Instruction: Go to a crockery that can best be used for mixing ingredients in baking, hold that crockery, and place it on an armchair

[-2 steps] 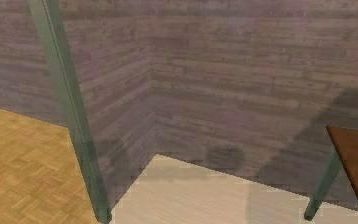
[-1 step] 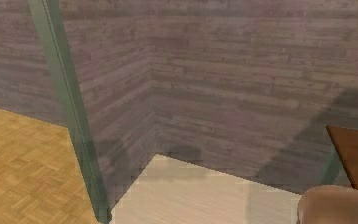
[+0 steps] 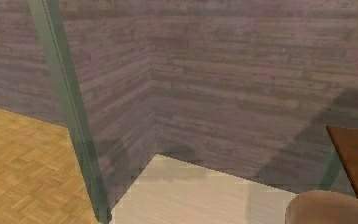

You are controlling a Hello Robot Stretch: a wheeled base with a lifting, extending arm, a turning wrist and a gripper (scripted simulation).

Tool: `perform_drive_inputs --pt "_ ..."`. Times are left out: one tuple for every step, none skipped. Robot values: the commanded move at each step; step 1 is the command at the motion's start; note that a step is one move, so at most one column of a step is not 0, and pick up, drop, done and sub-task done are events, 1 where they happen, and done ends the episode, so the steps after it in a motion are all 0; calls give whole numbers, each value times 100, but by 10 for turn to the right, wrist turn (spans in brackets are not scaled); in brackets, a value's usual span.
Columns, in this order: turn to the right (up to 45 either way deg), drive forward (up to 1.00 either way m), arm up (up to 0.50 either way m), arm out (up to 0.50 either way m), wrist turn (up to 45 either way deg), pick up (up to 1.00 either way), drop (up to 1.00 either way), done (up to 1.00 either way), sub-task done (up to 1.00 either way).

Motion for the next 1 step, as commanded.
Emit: perform_drive_inputs --pt "0 0 0 -22 0 0 0 0 0"
